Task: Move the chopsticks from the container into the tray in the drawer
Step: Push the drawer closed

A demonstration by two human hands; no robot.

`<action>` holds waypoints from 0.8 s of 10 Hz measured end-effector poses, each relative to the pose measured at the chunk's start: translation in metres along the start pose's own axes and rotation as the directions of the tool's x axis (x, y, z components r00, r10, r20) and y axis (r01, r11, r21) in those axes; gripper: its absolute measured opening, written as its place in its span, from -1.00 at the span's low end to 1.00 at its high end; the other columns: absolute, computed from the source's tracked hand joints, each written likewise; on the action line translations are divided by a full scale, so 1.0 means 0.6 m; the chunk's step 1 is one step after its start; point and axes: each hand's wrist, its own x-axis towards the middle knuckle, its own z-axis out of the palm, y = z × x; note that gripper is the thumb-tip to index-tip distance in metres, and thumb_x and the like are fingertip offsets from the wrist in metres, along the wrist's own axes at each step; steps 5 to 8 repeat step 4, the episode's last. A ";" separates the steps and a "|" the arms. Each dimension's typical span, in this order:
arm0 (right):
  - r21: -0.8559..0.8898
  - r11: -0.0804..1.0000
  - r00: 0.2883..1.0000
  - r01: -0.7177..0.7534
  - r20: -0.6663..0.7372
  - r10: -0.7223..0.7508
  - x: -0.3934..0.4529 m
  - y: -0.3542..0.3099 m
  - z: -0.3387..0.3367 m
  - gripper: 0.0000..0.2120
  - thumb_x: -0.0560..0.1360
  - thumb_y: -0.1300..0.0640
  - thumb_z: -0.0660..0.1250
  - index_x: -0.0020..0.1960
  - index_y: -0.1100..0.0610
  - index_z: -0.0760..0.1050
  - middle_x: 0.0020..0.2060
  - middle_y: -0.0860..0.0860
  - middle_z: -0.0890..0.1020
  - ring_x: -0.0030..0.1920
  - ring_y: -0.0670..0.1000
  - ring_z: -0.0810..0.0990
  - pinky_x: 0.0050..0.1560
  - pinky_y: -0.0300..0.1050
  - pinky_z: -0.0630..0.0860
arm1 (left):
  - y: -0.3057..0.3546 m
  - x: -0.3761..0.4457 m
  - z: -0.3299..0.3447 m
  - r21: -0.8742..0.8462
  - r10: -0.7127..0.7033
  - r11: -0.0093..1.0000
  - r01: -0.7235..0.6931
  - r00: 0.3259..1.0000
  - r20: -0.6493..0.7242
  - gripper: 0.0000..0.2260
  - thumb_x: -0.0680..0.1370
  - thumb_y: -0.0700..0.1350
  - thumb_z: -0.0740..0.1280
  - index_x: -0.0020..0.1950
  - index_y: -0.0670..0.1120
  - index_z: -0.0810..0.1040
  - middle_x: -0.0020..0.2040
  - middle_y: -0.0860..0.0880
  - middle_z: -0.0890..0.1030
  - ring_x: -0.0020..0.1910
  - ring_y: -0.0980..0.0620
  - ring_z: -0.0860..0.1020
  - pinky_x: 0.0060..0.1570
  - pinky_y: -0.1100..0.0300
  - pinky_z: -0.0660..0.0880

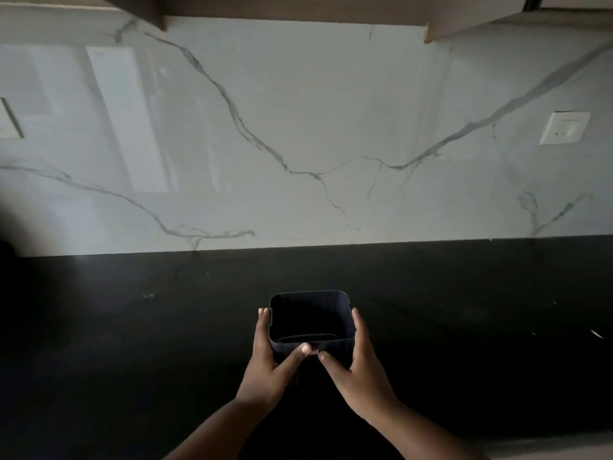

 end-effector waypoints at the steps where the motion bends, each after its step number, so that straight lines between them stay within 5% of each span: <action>1: 0.009 1.000 0.998 0.026 0.062 -0.026 0.075 0.014 -0.009 -0.09 0.43 -0.08 0.42 0.53 -0.19 -0.14 0.49 -0.12 0.23 0.38 -0.18 0.32 0.25 -0.28 0.31 | 0.006 0.060 0.000 0.056 -0.063 0.996 0.064 0.998 -0.016 -0.03 0.27 0.35 0.50 0.50 0.34 -0.03 0.43 0.11 0.39 0.28 0.23 0.48 0.30 0.05 0.46; 2: -0.033 0.998 0.992 0.047 0.115 -0.043 0.145 0.022 -0.020 -0.09 0.46 -0.06 0.41 0.54 -0.18 -0.17 0.52 -0.11 0.19 0.43 -0.10 0.31 0.28 -0.23 0.33 | 0.025 0.113 0.004 0.188 -0.101 0.976 0.106 0.994 -0.036 -0.05 0.26 0.42 0.45 0.50 0.35 -0.04 0.45 0.13 0.38 0.32 0.21 0.45 0.32 0.01 0.43; 3: -0.058 0.997 0.986 0.049 0.165 -0.039 0.201 0.031 -0.033 -0.11 0.46 -0.16 0.37 0.54 -0.19 -0.18 0.53 -0.12 0.17 0.46 -0.05 0.28 0.31 -0.14 0.35 | 0.040 0.156 0.003 0.474 -0.126 0.870 0.138 0.990 -0.056 0.03 0.26 0.54 0.28 0.55 0.23 -0.18 0.59 0.15 -0.06 0.49 0.09 0.23 0.38 0.01 0.34; 4: -0.067 0.995 0.984 0.072 0.170 -0.060 0.235 0.031 -0.054 -0.09 0.40 -0.32 0.32 0.55 -0.15 -0.14 0.55 -0.11 0.12 0.50 -0.07 0.19 0.40 -0.10 0.27 | 0.059 0.176 -0.010 0.693 -0.083 0.716 0.082 0.996 -0.032 0.05 0.28 0.60 0.11 0.55 0.13 -0.29 0.55 0.16 -0.27 0.56 0.06 0.02 0.42 0.01 0.27; 8: -0.067 0.995 0.984 0.072 0.170 -0.060 0.235 0.031 -0.054 -0.09 0.40 -0.32 0.32 0.55 -0.15 -0.14 0.55 -0.11 0.12 0.50 -0.07 0.19 0.40 -0.10 0.27 | 0.059 0.176 -0.010 0.693 -0.083 0.716 0.082 0.996 -0.032 0.05 0.28 0.60 0.11 0.55 0.13 -0.29 0.55 0.16 -0.27 0.56 0.06 0.02 0.42 0.01 0.27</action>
